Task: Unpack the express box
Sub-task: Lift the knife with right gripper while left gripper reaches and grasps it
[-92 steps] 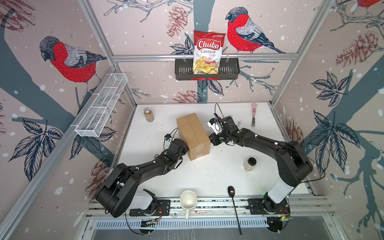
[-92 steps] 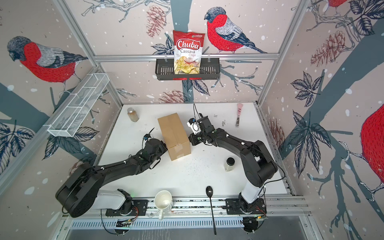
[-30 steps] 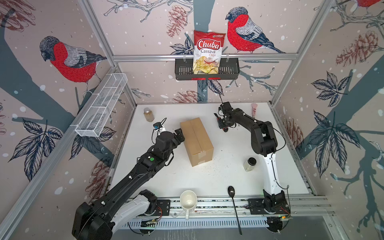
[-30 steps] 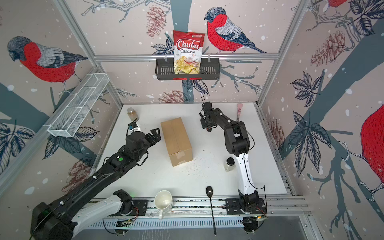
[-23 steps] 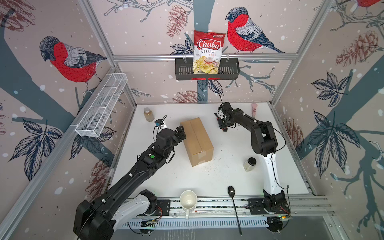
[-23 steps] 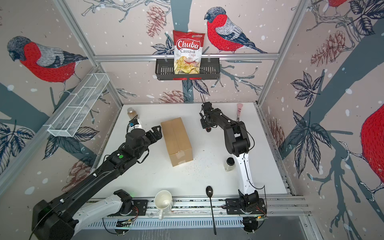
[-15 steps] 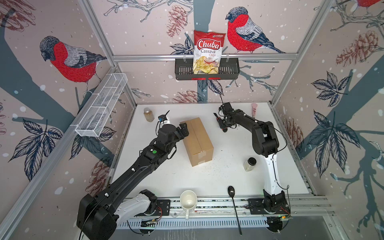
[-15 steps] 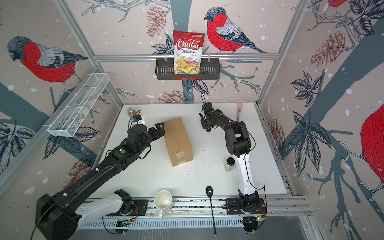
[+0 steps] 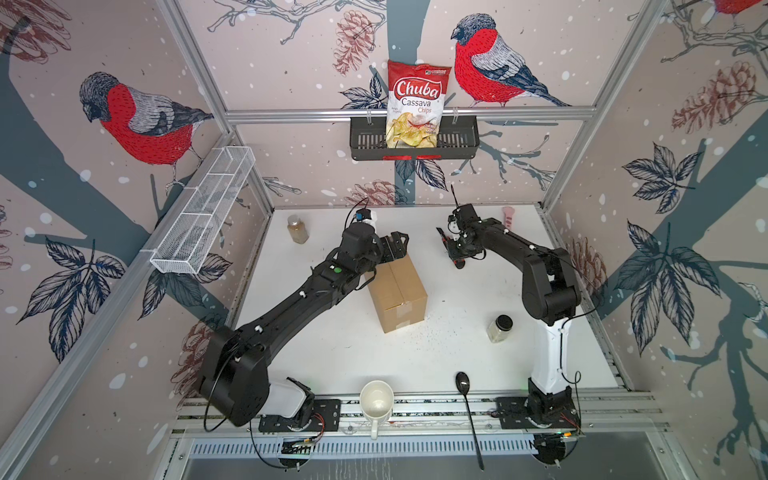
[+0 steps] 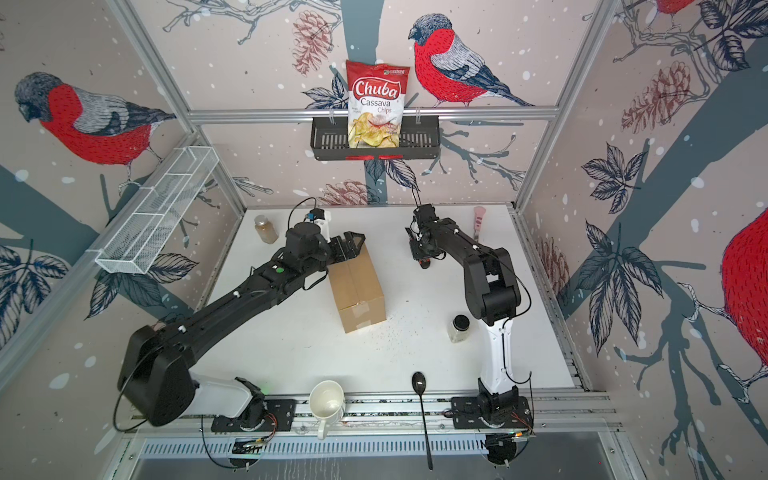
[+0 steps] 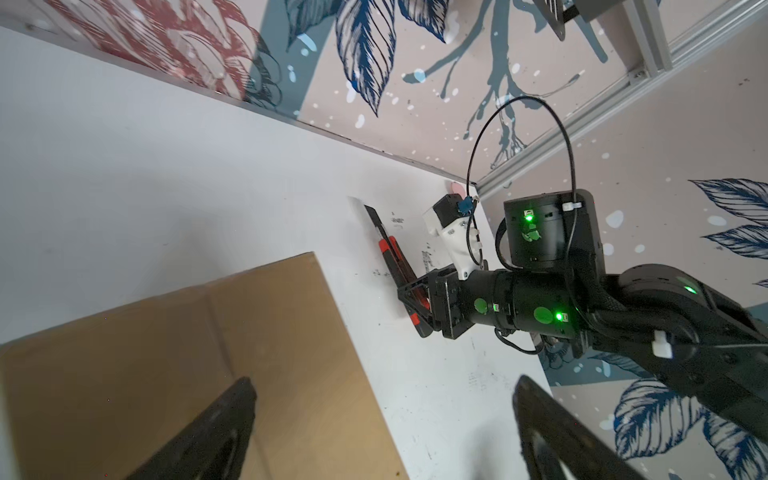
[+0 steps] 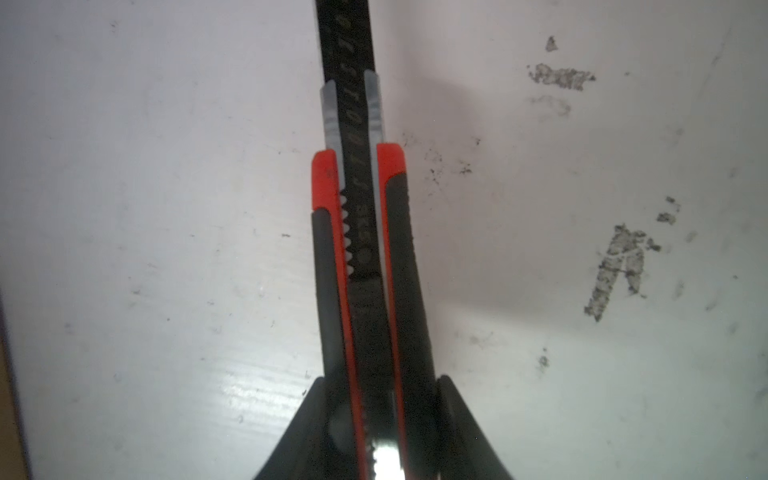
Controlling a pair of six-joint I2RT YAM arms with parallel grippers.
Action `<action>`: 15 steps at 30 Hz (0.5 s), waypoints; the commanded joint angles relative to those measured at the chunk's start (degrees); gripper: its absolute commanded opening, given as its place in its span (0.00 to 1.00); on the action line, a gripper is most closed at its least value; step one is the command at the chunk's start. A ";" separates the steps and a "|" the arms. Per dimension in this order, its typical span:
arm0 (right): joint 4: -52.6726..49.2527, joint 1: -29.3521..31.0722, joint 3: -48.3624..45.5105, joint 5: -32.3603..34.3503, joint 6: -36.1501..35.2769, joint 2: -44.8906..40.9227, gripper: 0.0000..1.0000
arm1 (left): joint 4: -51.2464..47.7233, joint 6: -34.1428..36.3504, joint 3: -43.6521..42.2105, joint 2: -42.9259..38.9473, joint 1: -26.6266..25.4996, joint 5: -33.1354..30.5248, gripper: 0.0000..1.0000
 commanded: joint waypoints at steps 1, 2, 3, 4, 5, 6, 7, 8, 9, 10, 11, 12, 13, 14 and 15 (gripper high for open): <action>-0.26 0.10 -1.22 -1.23 0.66 -3.09 0.15 | 4.72 -0.90 3.29 3.80 -0.09 6.05 0.95; -0.46 0.18 -1.57 -1.56 0.66 -4.14 0.15 | 5.23 -1.26 4.36 5.25 -0.18 6.95 0.95; -0.64 0.27 -1.90 -1.89 0.66 -5.22 0.15 | 5.90 -1.59 5.50 6.56 -0.21 7.75 0.95; -0.74 0.36 -2.19 -2.40 0.66 -6.31 0.15 | 6.53 -2.02 6.30 7.80 -0.41 8.31 0.95; -0.83 0.45 -2.47 -3.36 0.63 -7.53 0.15 | 7.40 -2.59 7.08 9.04 -0.60 8.88 0.95; -0.75 0.59 -2.92 -4.13 0.65 -8.78 0.15 | 8.52 -3.27 7.76 10.33 -0.80 9.70 0.94; -0.81 0.78 -3.15 -4.52 0.73 -9.84 0.15 | 9.43 -3.81 8.38 11.45 -0.97 10.46 0.94; -0.99 1.12 -3.37 -4.72 0.66 -11.11 0.15 | 10.14 -4.35 9.66 12.83 -1.19 11.25 0.94; -1.22 1.54 -3.47 -4.73 0.57 -12.06 0.15 | 10.43 -4.62 11.05 14.21 -1.49 11.75 0.93; -1.40 1.88 -3.56 -4.71 0.48 -12.83 0.15 | 10.53 -4.67 12.31 15.45 -1.81 11.87 0.93; -1.61 2.29 -3.63 -4.76 0.37 -13.58 0.15 | 10.52 -4.65 13.95 16.84 -2.23 12.05 0.93; -1.87 2.63 -3.65 -4.89 0.39 -14.32 0.15 | 10.43 -4.64 15.54 18.30 -2.67 12.17 0.93; -2.00 2.88 -3.71 -4.96 0.33 -14.91 0.15 | 10.37 -4.63 16.91 19.36 -3.03 12.27 0.93; -2.06 2.96 -3.88 -5.11 0.48 -15.63 0.15 | 10.11 -4.64 18.44 20.64 -3.43 12.36 0.93; -1.98 3.07 -4.12 -5.39 0.61 -16.24 0.15 | 9.79 -4.55 19.86 21.76 -3.85 12.33 0.93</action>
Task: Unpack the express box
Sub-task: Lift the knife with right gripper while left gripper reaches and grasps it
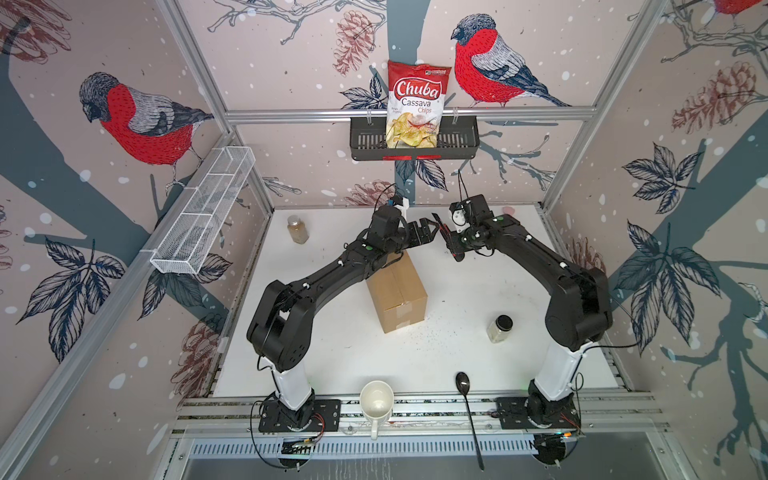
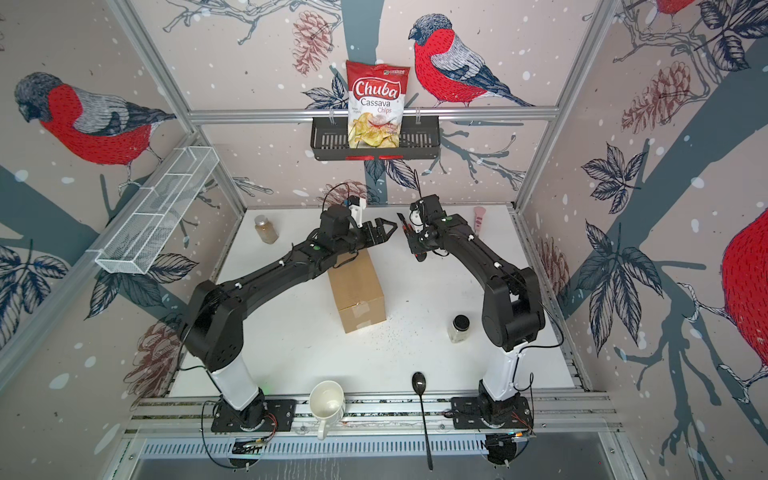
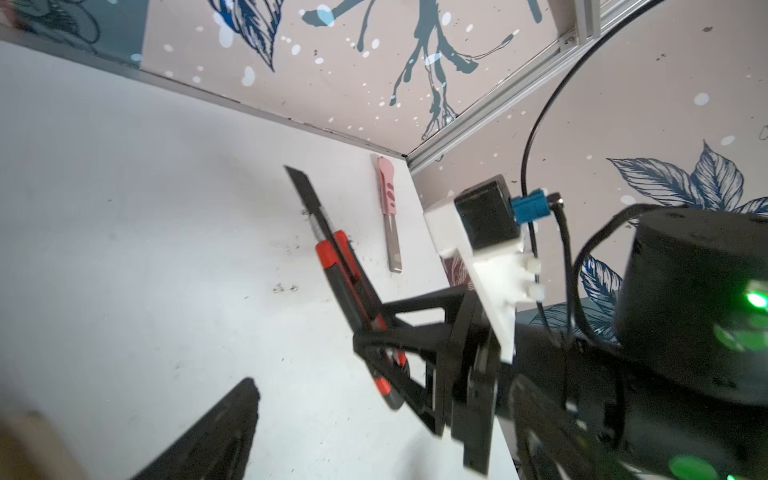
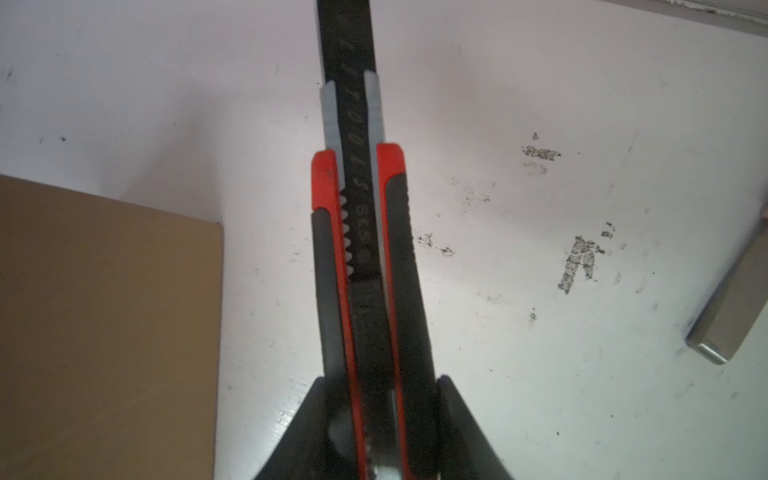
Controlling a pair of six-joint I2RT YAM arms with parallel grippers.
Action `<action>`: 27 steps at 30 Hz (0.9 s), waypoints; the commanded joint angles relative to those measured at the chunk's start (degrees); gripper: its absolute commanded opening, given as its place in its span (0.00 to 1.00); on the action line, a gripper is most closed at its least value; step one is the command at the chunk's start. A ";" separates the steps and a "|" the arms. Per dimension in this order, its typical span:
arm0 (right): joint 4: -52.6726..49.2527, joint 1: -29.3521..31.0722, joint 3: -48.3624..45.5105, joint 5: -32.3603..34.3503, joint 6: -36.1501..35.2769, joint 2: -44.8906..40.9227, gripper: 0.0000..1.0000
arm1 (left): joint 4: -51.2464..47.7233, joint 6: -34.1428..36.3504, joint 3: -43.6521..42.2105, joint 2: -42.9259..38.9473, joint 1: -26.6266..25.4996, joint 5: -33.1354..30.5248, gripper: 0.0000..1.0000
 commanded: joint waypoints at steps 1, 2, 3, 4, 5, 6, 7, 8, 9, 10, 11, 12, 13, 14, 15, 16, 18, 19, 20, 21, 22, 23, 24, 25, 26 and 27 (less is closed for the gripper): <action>-0.42 0.34 -0.59 -1.56 0.59 -2.18 0.15 | 2.34 -0.38 3.71 2.59 -1.02 1.53 0.93; -0.35 0.36 -0.84 -1.86 0.68 -2.79 0.15 | 2.23 -0.36 4.51 3.40 -1.34 1.42 0.93; -0.38 0.43 -1.05 -2.08 0.68 -3.36 0.15 | 2.15 -0.31 5.13 4.03 -1.49 1.26 0.93; -0.42 0.53 -1.22 -2.10 0.68 -3.85 0.15 | 2.08 -0.42 5.50 4.51 -1.65 1.14 0.91; -0.41 0.71 -1.45 -2.18 0.68 -4.38 0.15 | 2.05 -0.53 5.73 5.02 -1.75 1.09 0.90; -0.35 0.69 -1.66 -2.34 0.68 -4.86 0.15 | 2.07 -0.57 5.73 5.37 -1.84 0.85 0.89; -0.34 0.64 -1.85 -2.40 0.72 -5.27 0.15 | 2.06 -0.57 5.76 5.56 -1.97 0.49 0.89; -0.34 0.64 -2.03 -2.36 0.79 -5.63 0.15 | 1.97 -0.59 5.64 5.69 -2.10 0.10 0.89; -0.34 0.63 -2.19 -2.36 0.66 -5.93 0.14 | 2.01 -0.60 5.41 5.74 -2.17 -0.27 0.89; -0.25 0.64 -2.30 -2.45 0.78 -6.21 0.14 | 2.13 -0.68 5.23 5.83 -2.24 -0.65 0.89; -0.30 0.64 -2.30 -2.58 0.78 -6.37 0.14 | 2.36 -0.81 5.23 6.02 -2.28 -0.80 0.89; -0.34 0.71 -2.31 -2.70 0.68 -6.52 0.14 | 2.49 -0.84 5.18 6.20 -2.28 -0.77 0.88; -0.34 0.83 -2.30 -2.76 0.68 -6.73 0.14 | 2.77 -1.09 5.30 6.47 -2.36 -0.69 0.87; -0.27 0.80 -2.30 -2.86 0.70 -6.90 0.14 | 2.96 -1.23 5.47 6.73 -2.37 -0.77 0.86; -0.25 0.95 -2.30 -3.05 0.59 -7.00 0.14 | 3.23 -1.32 5.46 6.90 -2.46 -0.87 0.83; -0.24 1.01 -2.30 -3.23 0.59 -7.10 0.14 | 3.59 -1.57 5.49 7.09 -2.46 -0.85 0.80; -0.34 1.22 -2.23 -3.54 0.53 -7.18 0.14 | 4.98 -2.43 5.44 7.44 -2.46 -0.65 0.75; -0.41 1.32 -2.21 -3.50 0.50 -7.19 0.14 | 5.81 -3.01 5.44 7.75 -2.46 -0.46 0.73; -0.38 1.42 -2.14 -3.42 0.58 -7.28 0.14 | 6.55 -3.47 5.49 8.02 -2.46 -0.12 0.71; -0.42 1.46 -2.13 -3.48 0.59 -7.30 0.14 | 7.06 -3.92 5.57 8.30 -2.47 0.09 0.69; -0.42 1.51 -2.04 -3.60 0.59 -7.28 0.14 | 7.68 -4.36 5.63 8.66 -2.55 0.39 0.67; -0.38 1.64 -2.04 -3.68 0.59 -7.36 0.14 | 8.13 -4.60 5.78 9.05 -2.55 0.70 0.66; -0.34 1.76 -1.99 -3.76 0.59 -7.37 0.14 | 8.49 -4.83 5.93 9.32 -2.62 0.85 0.65; -0.34 1.85 -1.95 -3.91 0.59 -7.37 0.14 | 8.73 -4.94 5.98 9.59 -2.68 0.93 0.63; -0.34 1.94 -1.89 -4.03 0.59 -7.28 0.14 | 9.06 -5.01 6.11 9.73 -2.79 0.84 0.62; -0.34 2.05 -1.86 -4.10 0.59 -7.28 0.14 | 9.30 -5.03 6.18 9.95 -2.85 0.80 0.61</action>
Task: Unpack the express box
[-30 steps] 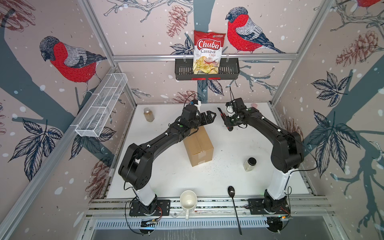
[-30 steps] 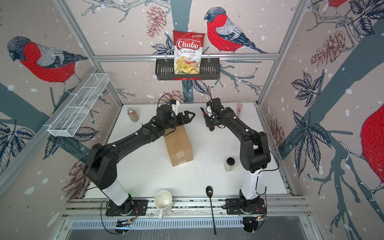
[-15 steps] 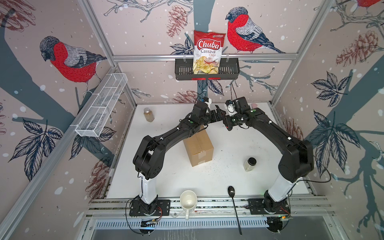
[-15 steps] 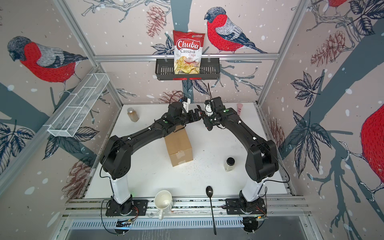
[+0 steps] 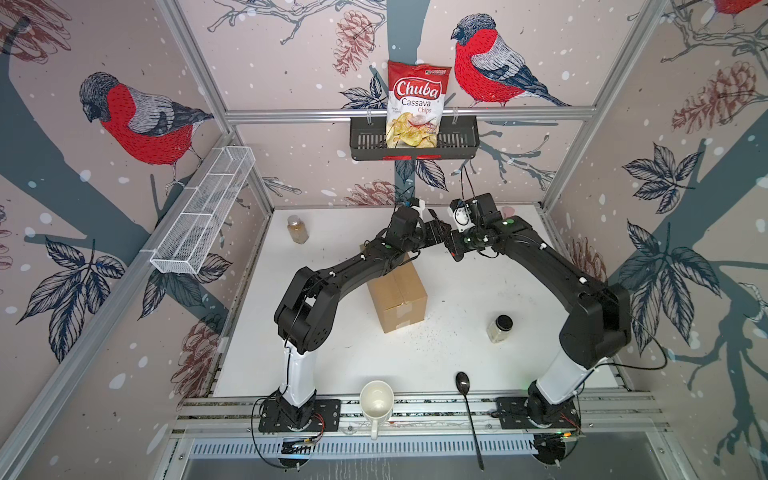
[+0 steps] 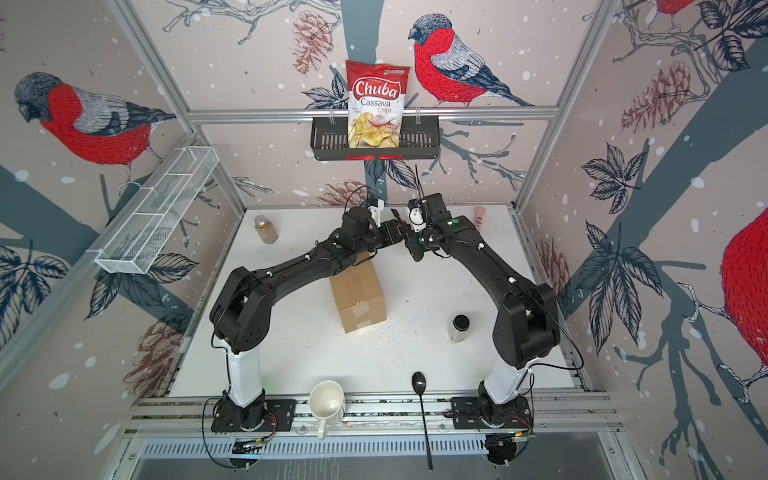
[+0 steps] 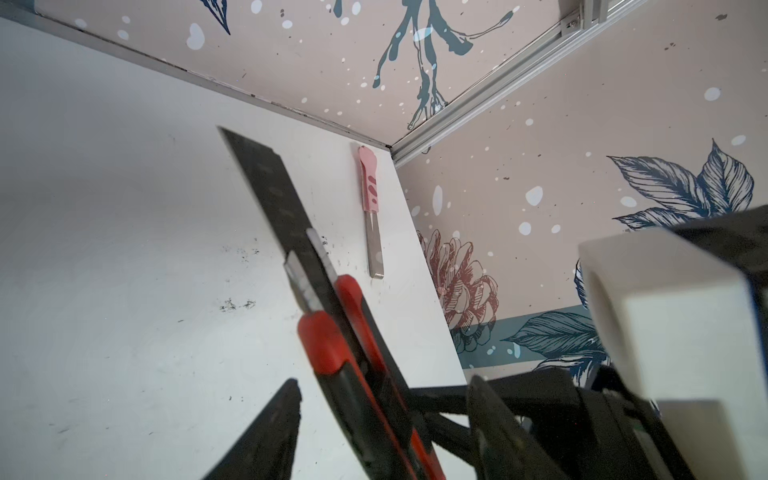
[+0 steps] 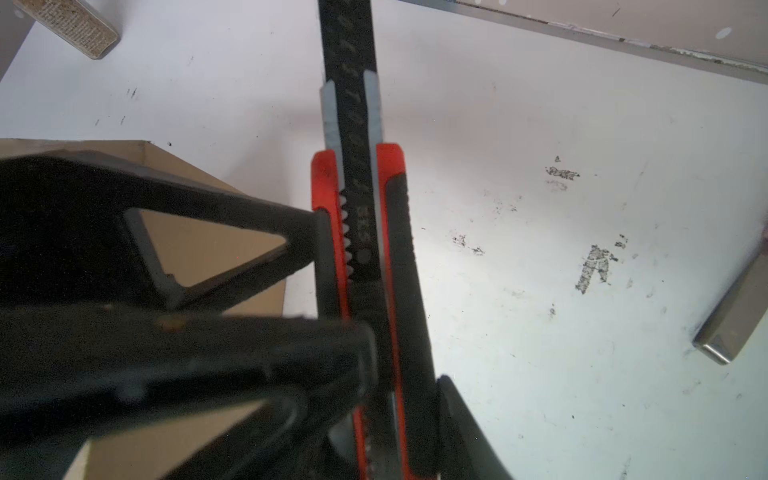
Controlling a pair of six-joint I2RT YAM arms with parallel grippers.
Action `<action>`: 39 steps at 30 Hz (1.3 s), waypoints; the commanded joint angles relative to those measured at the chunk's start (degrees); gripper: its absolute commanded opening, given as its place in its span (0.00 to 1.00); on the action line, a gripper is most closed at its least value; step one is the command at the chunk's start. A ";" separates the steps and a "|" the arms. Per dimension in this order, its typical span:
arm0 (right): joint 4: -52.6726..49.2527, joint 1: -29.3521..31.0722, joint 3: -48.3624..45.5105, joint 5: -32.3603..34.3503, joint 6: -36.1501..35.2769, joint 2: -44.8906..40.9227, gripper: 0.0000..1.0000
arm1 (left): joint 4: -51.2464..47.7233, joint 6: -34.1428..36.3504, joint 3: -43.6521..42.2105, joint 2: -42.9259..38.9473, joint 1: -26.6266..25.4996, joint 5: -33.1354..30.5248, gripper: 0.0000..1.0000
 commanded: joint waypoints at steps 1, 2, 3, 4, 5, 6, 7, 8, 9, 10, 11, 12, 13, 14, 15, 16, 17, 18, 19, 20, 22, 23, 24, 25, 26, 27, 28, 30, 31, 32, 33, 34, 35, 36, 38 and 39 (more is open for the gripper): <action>0.60 0.44 0.41 -1.13 0.55 -0.43 0.14 | 4.61 -0.63 0.85 0.69 -0.23 0.98 0.60; 0.69 0.51 0.49 -1.26 0.55 -0.33 0.14 | 4.76 -0.71 0.95 0.88 -0.36 1.00 0.59; 0.70 0.55 0.63 -1.38 0.55 -0.30 0.14 | 4.83 -0.78 1.11 1.11 -0.41 1.02 0.58; 0.69 0.54 0.67 -1.50 0.55 -0.24 0.14 | 4.90 -0.88 1.08 1.23 -0.47 1.09 0.57; 0.78 0.64 0.76 -1.74 0.47 -0.24 0.14 | 5.20 -1.01 1.12 1.41 -0.48 1.16 0.56; 0.86 0.69 0.85 -1.81 0.46 -0.16 0.14 | 5.28 -1.10 1.11 1.51 -0.49 1.12 0.55; 0.84 0.77 1.01 -1.95 0.39 -0.09 0.14 | 5.52 -1.14 1.06 1.59 -0.49 1.11 0.54; 0.85 0.81 1.11 -2.05 0.40 -0.06 0.14 | 5.59 -1.19 1.11 1.68 -0.49 1.09 0.53; 0.87 0.85 1.20 -2.12 0.37 0.00 0.14 | 5.65 -1.29 1.23 1.83 -0.49 1.17 0.51; 0.89 0.85 1.28 -2.22 0.37 0.05 0.14 | 5.63 -1.31 1.24 1.86 -0.49 1.21 0.50; 0.90 0.85 1.44 -2.37 0.37 0.06 0.14 | 5.81 -1.42 1.18 1.99 -0.49 1.26 0.49; 1.00 0.95 1.54 -2.57 0.33 0.03 0.14 | 5.92 -1.41 1.29 2.09 -0.49 1.26 0.49; 1.04 0.94 1.55 -2.68 0.28 0.02 0.14 | 5.99 -1.49 1.24 2.20 -0.49 1.16 0.48; 1.09 0.94 1.61 -2.88 0.28 0.03 0.14 | 6.08 -1.57 1.25 2.29 -0.49 1.04 0.47; 1.04 0.99 1.64 -2.96 0.28 0.03 0.14 | 6.13 -1.58 1.40 2.45 -0.49 1.13 0.45; 1.11 1.03 1.60 -3.08 0.28 0.02 0.14 | 6.19 -1.63 1.45 2.55 -0.49 1.21 0.44; 1.13 1.04 1.55 -3.19 0.28 0.02 0.14 | 6.43 -1.67 1.52 2.65 -0.49 1.19 0.42; 1.13 1.03 1.55 -3.28 0.23 0.03 0.14 | 6.62 -1.78 1.55 2.73 -0.49 1.24 0.40; 1.13 1.11 1.47 -3.32 0.20 0.03 0.14 | 6.69 -1.82 1.56 2.80 -0.49 1.25 0.38; 1.13 1.16 1.46 -3.39 0.20 0.11 0.14 | 6.81 -1.86 1.59 2.91 -0.49 1.18 0.35; 1.13 1.12 1.46 -3.38 0.20 0.11 0.14 | 7.18 -2.14 1.58 3.00 -0.49 1.40 0.31; 1.22 1.12 1.38 -3.39 0.18 0.19 0.14 | 7.51 -2.33 1.39 3.00 -0.49 1.37 0.30; 1.22 1.12 1.38 -3.40 0.20 0.18 0.14 | 7.74 -2.46 1.22 3.00 -0.49 1.33 0.29; 1.22 1.13 1.38 -3.39 0.20 0.20 0.14 | 7.98 -2.62 1.10 3.08 -0.49 1.38 0.28; 1.22 1.12 1.33 -3.42 0.20 0.29 0.14 | 8.12 -2.77 1.06 3.08 -0.49 1.43 0.27; 1.31 1.18 1.25 -3.40 0.20 0.22 0.13 | 8.44 -2.93 0.82 3.09 -0.49 1.43 0.25; 1.39 1.20 1.16 -3.43 0.28 0.20 0.14 | 8.62 -3.09 0.72 3.09 -0.49 1.41 0.24; 1.65 1.20 0.95 -3.48 0.37 0.11 0.14 | 9.24 -3.48 0.22 3.03 -0.49 1.30 0.22; 1.66 1.20 0.94 -3.63 0.46 0.04 0.14 | 9.61 -3.78 -0.05 3.00 -0.49 1.31 0.21; 1.74 1.21 0.81 -3.57 0.46 0.05 0.14 | 9.97 -3.95 -0.26 3.06 -0.41 1.27 0.19; 1.90 1.21 0.70 -3.57 0.55 -0.07 0.14 | 10.31 -4.14 -0.36 3.09 -0.41 1.33 0.18; 2.05 1.17 0.52 -3.57 0.55 -0.15 0.14 | 10.65 -4.35 -0.44 3.13 -0.41 1.31 0.16; 2.18 1.14 0.33 -3.63 0.63 -0.30 0.14 | 10.94 -4.47 -0.44 3.18 -0.41 1.42 0.13; 2.34 1.17 0.17 -3.69 0.78 -0.41 0.14 | 11.18 -4.63 -0.44 3.26 -0.34 1.58 0.11; 2.62 1.12 -0.18 -3.66 0.90 -0.67 0.14 | 11.54 -4.80 -0.57 3.35 -0.32 1.70 0.07; 2.71 1.12 -0.29 -3.67 0.98 -0.79 0.14 | 11.67 -4.83 -0.59 3.35 -0.23 1.72 0.06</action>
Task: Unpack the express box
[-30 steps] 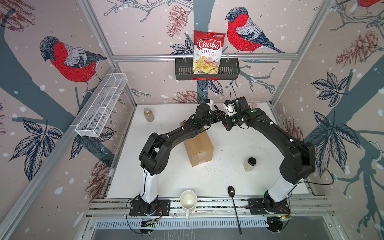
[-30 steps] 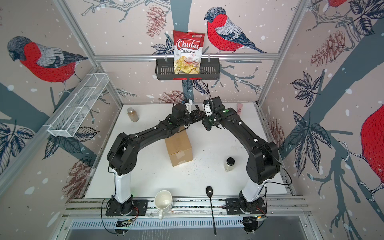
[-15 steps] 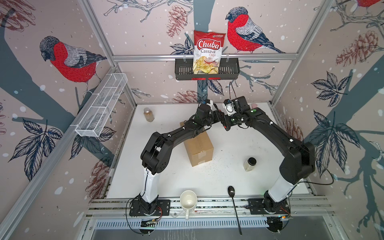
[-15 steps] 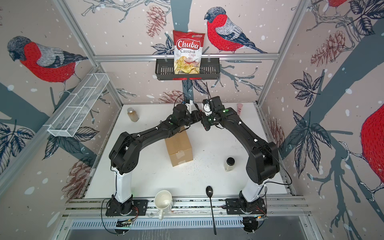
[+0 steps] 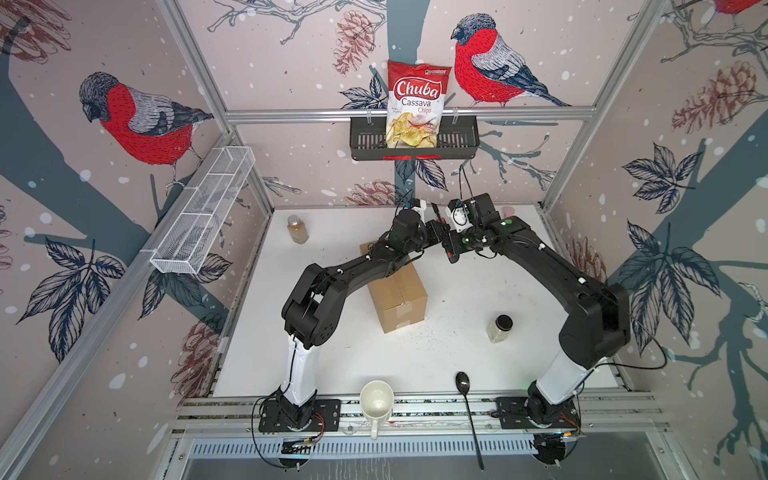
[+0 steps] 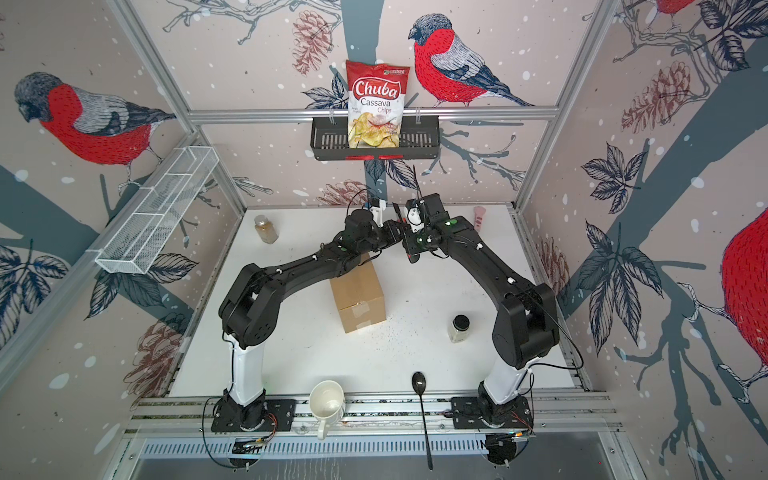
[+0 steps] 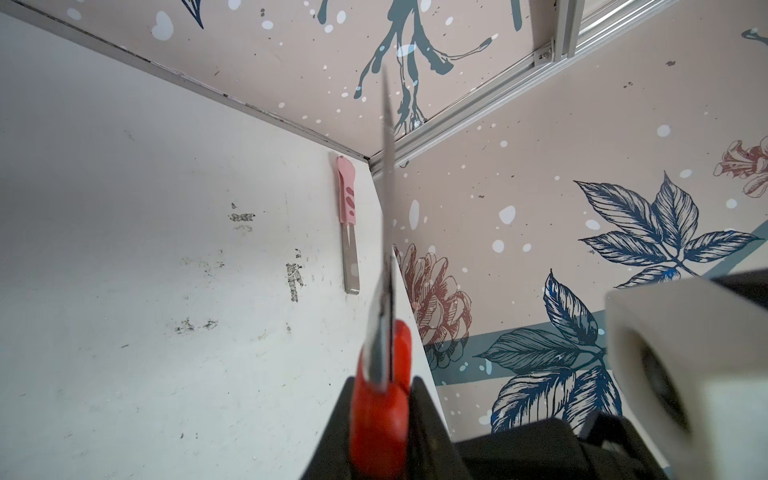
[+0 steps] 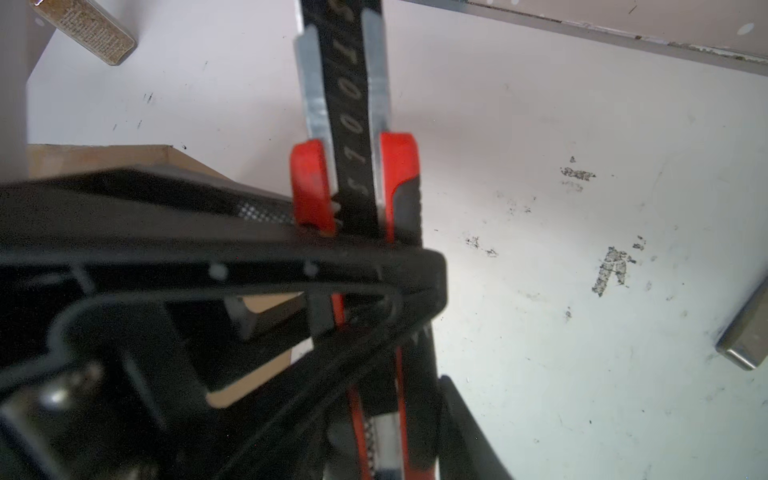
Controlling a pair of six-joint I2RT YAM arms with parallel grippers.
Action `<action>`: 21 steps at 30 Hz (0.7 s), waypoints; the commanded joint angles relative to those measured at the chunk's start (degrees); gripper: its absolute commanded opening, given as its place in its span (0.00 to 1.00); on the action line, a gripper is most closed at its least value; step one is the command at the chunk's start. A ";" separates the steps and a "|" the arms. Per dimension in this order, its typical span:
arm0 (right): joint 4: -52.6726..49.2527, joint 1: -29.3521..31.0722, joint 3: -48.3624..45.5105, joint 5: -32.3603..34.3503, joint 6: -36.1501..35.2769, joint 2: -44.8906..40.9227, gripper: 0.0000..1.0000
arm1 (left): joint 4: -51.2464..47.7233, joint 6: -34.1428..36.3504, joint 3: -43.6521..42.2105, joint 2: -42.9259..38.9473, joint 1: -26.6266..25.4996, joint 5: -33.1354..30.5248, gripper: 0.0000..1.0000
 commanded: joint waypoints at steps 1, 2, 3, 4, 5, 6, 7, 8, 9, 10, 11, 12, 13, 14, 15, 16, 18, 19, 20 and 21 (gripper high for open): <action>2.06 0.29 -0.26 -2.84 -0.39 -0.79 0.15 | 3.48 0.12 -0.41 0.05 0.05 0.50 0.05; 2.13 0.29 -0.27 -2.90 -0.35 -0.92 0.15 | 3.78 0.04 -0.53 -0.03 0.08 0.37 0.05; 2.14 0.23 -0.35 -2.86 -0.28 -0.99 0.17 | 4.01 -0.09 -0.70 -0.04 0.15 0.35 0.04; 2.35 0.12 -0.52 -2.84 -0.18 -1.22 0.21 | 4.42 -0.34 -0.95 -0.12 0.25 0.37 0.03; 2.61 -0.02 -0.74 -2.85 -0.02 -1.47 0.24 | 4.88 -0.69 -1.10 -0.12 0.42 0.33 0.03; 2.80 -0.17 -0.88 -3.02 0.13 -1.75 0.27 | 5.47 -1.01 -1.22 -0.21 0.58 0.38 0.02; 3.00 -0.40 -1.05 -3.23 0.34 -2.05 0.31 | 6.23 -1.47 -1.36 -0.21 0.77 0.50 0.02; 3.23 -0.71 -1.23 -3.51 0.67 -2.52 0.35 | 6.66 -1.79 -1.45 -0.30 1.02 0.56 0.02; 3.58 -1.07 -1.53 -3.98 0.99 -2.94 0.39 | 7.16 -1.85 -1.43 -0.38 1.27 0.55 0.01; 4.17 -1.52 -2.03 -4.93 1.37 -3.56 0.42 | 7.50 -2.08 -1.26 -0.45 1.47 0.59 0.01; 5.01 -1.95 -2.75 -5.94 1.86 -4.38 0.44 | 7.70 -2.20 -0.98 -0.54 1.70 0.55 0.01; 5.78 -2.46 -3.39 -6.89 2.30 -5.09 0.46 | 7.92 -2.33 -0.86 -0.69 1.83 0.57 0.01; 6.69 -3.03 -4.22 -7.93 2.89 -5.95 0.48 | 8.31 -2.30 -0.79 -0.90 1.92 0.40 0.01; 7.54 -3.58 -5.01 -9.14 3.36 -6.83 0.51 | 8.59 -2.38 -0.71 -1.13 2.00 0.34 0.00; 8.26 -3.89 -5.76 -10.06 3.57 -7.61 0.52 | 8.93 -2.49 -0.66 -1.30 2.05 0.35 0.00; 9.16 -4.31 -6.66 -11.04 4.05 -8.54 0.54 | 9.43 -2.62 -0.78 -1.56 2.09 0.20 0.00; 10.72 -5.10 -8.28 -12.46 5.07 -10.28 0.55 | 11.37 -3.57 -1.56 -2.11 2.27 0.13 0.00; 12.01 -5.64 -9.41 -13.74 6.00 -11.14 0.55 | 12.98 -4.50 -2.32 -2.54 2.44 0.10 0.00; 13.77 -6.39 -10.84 -15.52 7.38 -12.14 0.55 | 15.13 -5.48 -3.29 -3.11 2.58 0.09 0.00; 15.82 -7.13 -12.30 -17.57 8.89 -13.05 0.55 | 16.76 -6.30 -3.97 -3.55 2.71 -0.03 0.00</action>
